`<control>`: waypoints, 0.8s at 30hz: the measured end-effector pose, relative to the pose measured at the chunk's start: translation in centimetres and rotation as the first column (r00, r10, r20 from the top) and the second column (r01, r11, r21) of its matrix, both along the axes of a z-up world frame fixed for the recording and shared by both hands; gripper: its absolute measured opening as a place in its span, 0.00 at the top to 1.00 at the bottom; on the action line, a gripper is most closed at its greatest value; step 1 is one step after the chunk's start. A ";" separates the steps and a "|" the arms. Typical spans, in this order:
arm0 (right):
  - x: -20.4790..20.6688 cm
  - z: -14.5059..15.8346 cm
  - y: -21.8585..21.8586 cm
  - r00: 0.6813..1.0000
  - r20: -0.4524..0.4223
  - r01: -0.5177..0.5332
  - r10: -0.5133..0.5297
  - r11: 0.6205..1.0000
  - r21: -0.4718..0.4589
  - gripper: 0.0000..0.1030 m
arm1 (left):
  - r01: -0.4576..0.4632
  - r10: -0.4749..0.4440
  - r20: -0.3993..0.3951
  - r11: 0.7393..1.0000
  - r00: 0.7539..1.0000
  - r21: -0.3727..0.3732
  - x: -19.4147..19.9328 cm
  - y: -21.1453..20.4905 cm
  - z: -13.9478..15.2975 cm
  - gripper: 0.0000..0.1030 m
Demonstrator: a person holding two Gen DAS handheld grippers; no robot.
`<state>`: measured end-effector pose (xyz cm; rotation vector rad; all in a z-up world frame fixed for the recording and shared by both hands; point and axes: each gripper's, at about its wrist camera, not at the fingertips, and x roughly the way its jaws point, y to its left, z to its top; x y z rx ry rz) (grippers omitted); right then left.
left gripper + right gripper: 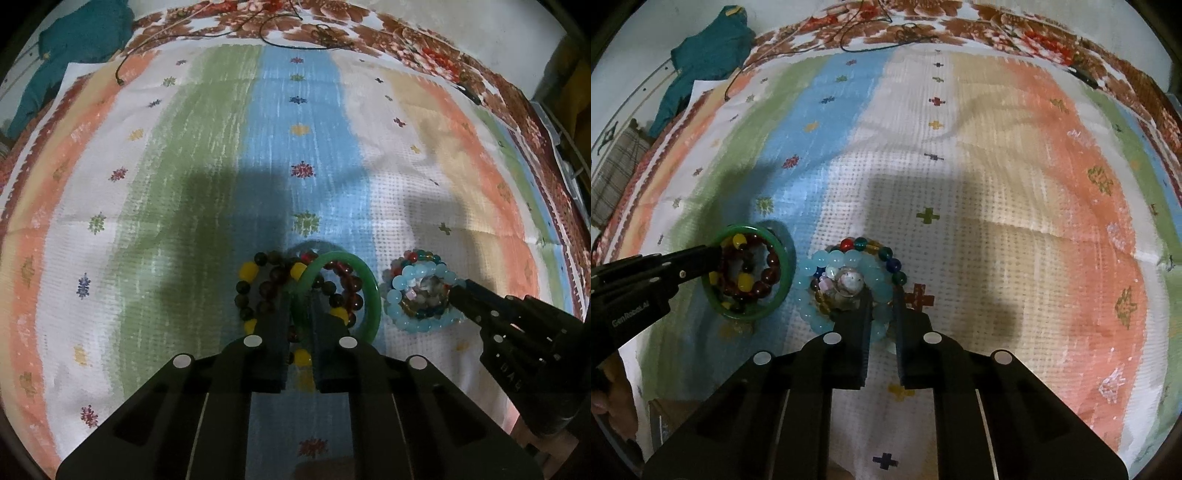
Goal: Organize jewelry
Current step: 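Lift the green bangle with the left tool while the right tool carries the blue bracelet over the tin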
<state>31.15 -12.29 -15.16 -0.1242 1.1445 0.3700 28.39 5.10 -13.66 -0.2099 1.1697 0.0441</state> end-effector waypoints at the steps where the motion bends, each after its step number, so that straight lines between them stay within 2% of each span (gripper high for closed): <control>1: -0.1 0.2 -0.1 1.000 0.005 -0.001 0.001 1.000 0.001 0.88 | 0.001 -0.001 0.003 1.000 1.000 0.007 -0.1 0.0 0.2 0.92; 11: -2.0 2.7 -0.7 0.998 0.058 -0.005 0.006 1.000 -0.012 0.88 | -0.011 0.011 0.035 1.000 0.999 0.024 -1.5 -0.1 2.4 0.92; 16: -3.0 3.9 -0.8 0.996 0.086 -0.018 0.019 1.000 -0.008 0.88 | 0.011 -0.017 0.064 0.995 0.998 0.095 -2.7 -1.1 3.8 0.92; 24: -5.0 6.7 -1.4 0.987 0.156 -0.018 0.020 1.000 -0.014 0.88 | 0.032 -0.043 0.108 0.995 0.993 0.098 -4.4 -2.3 6.2 0.92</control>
